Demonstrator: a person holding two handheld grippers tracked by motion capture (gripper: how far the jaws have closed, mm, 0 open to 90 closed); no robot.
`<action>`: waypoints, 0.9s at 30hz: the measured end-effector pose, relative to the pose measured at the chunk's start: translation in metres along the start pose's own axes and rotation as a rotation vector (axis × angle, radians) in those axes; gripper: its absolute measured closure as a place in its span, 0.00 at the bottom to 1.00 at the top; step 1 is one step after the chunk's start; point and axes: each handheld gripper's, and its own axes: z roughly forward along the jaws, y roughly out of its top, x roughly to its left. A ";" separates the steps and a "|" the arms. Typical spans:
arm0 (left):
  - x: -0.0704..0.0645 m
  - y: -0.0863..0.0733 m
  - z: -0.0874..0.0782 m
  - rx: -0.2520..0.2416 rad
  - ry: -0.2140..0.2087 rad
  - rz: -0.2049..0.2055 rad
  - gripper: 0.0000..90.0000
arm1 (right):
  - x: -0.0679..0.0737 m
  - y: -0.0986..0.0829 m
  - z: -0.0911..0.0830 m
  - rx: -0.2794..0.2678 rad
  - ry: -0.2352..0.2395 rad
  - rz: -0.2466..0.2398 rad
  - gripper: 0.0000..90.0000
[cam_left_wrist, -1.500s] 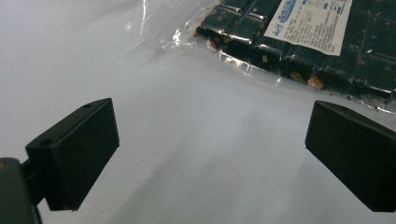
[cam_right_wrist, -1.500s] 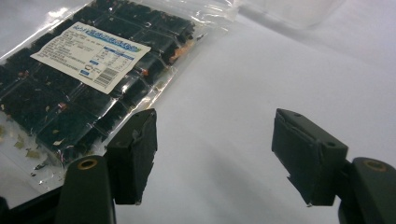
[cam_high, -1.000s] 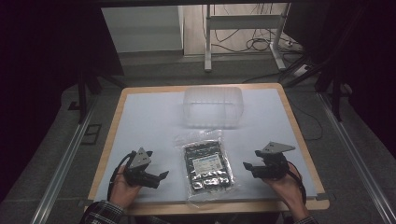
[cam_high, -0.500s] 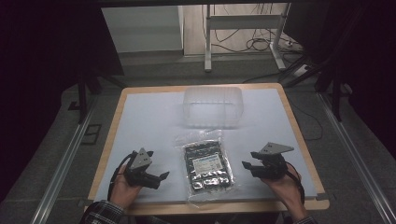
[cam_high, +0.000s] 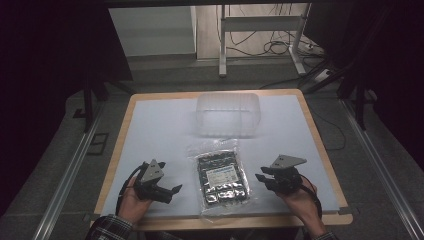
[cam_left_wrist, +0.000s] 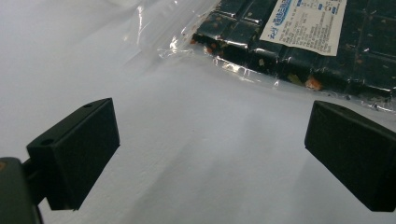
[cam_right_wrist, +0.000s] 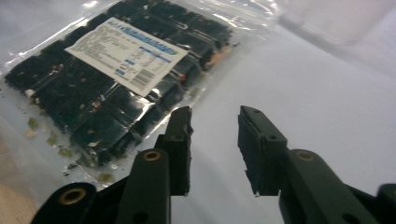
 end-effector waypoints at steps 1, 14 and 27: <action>0.000 0.000 0.000 0.000 0.000 -0.001 0.03 | 0.002 0.001 0.001 0.006 0.003 -0.003 0.74; 0.002 0.000 -0.001 -0.004 -0.014 -0.025 0.02 | 0.020 0.004 0.017 0.059 0.101 -0.067 0.96; 0.003 -0.001 -0.002 -0.009 -0.001 -0.037 0.02 | 0.030 0.000 0.036 0.137 0.142 -0.074 0.99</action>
